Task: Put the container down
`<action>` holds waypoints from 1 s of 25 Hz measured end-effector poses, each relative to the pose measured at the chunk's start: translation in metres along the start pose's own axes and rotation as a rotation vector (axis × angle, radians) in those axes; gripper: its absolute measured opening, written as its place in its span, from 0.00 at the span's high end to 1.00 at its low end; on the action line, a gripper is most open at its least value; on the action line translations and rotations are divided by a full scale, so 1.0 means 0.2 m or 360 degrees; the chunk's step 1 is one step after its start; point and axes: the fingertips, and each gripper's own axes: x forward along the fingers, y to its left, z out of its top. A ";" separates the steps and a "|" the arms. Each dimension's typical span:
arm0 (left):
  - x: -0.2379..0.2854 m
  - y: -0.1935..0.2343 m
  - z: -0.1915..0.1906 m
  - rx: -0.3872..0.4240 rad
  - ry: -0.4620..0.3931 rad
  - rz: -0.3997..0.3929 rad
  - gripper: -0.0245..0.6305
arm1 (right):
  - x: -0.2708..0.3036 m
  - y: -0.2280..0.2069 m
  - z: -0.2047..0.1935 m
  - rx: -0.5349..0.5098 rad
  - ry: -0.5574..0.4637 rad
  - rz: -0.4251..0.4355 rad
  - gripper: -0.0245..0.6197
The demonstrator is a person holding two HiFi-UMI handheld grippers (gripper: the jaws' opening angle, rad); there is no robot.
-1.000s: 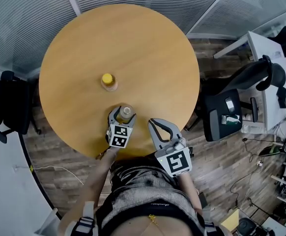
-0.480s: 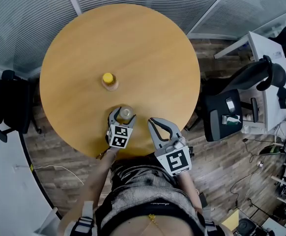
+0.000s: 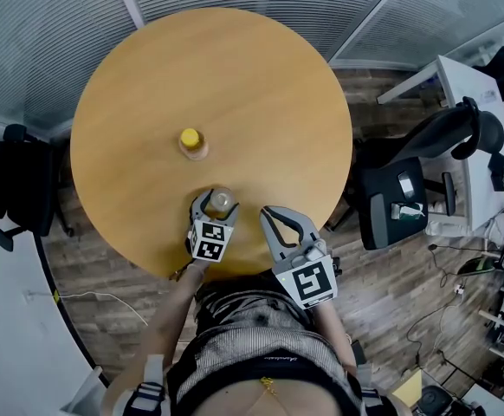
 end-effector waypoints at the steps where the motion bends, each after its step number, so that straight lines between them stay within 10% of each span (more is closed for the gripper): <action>1: 0.00 0.00 0.00 0.0001 0.0004 0.0001 0.47 | 0.00 0.00 0.00 -0.0002 0.0001 0.0002 0.93; 25: 0.01 -0.01 -0.01 0.0079 0.0008 0.0028 0.47 | 0.03 -0.03 0.02 -0.0009 -0.0033 0.0072 0.93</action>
